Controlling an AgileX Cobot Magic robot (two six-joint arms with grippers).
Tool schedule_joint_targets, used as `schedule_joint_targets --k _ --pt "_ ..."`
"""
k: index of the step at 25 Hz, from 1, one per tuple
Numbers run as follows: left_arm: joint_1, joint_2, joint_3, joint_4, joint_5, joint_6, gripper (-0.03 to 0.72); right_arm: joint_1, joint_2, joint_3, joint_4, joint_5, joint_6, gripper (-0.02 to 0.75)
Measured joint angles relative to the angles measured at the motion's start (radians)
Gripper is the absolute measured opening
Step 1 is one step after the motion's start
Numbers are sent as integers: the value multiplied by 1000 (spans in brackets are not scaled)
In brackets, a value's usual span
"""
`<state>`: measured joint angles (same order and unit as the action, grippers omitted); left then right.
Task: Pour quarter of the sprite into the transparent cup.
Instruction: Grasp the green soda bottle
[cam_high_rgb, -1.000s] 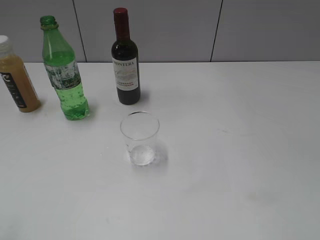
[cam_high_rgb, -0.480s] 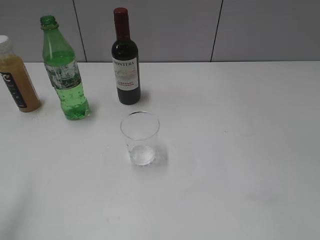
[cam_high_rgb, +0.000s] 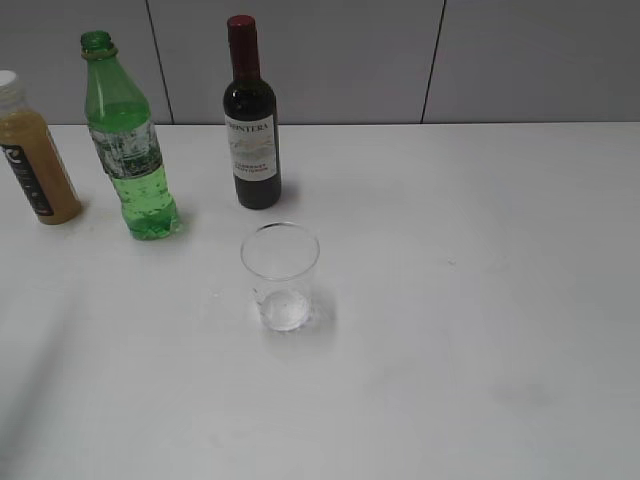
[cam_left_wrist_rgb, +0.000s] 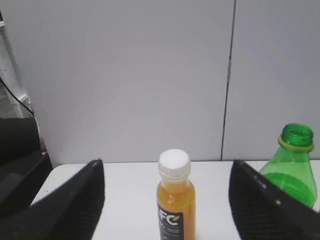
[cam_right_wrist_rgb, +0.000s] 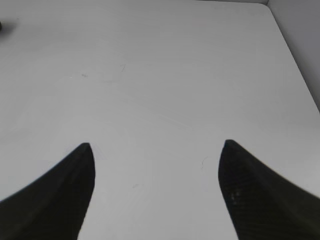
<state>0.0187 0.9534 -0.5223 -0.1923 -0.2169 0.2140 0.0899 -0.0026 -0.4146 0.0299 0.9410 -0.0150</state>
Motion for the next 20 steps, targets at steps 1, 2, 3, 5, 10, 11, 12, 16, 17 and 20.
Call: schedule_joint_targets --k 1,2,3,5,10,11,12,16,17,20 --pt "0 24 0 1 -13 -1 589 0 0 0 0 0 0 594" --pt "0 47 1 4 -30 -4 589 0 0 0 0 0 0 594" --pt "0 64 6 7 -55 -9 589 0 0 0 0 0 0 594" --pt "-6 101 28 26 -116 -36 589 0 0 0 0 0 0 594" --pt "-59 182 126 192 -339 -182 589 0 0 0 0 0 0 594" --pt "-67 206 138 240 -377 -214 589 0 0 0 0 0 0 594" --pt "-71 233 143 282 -403 -246 589 0 0 0 0 0 0 594" --pt "-73 354 148 367 -474 -292 589 0 0 0 0 0 0 594" --pt "-73 381 148 386 -493 -293 591 0 0 0 0 0 0 594" --pt "-73 477 148 471 -572 -296 620 0 0 0 0 0 0 594"
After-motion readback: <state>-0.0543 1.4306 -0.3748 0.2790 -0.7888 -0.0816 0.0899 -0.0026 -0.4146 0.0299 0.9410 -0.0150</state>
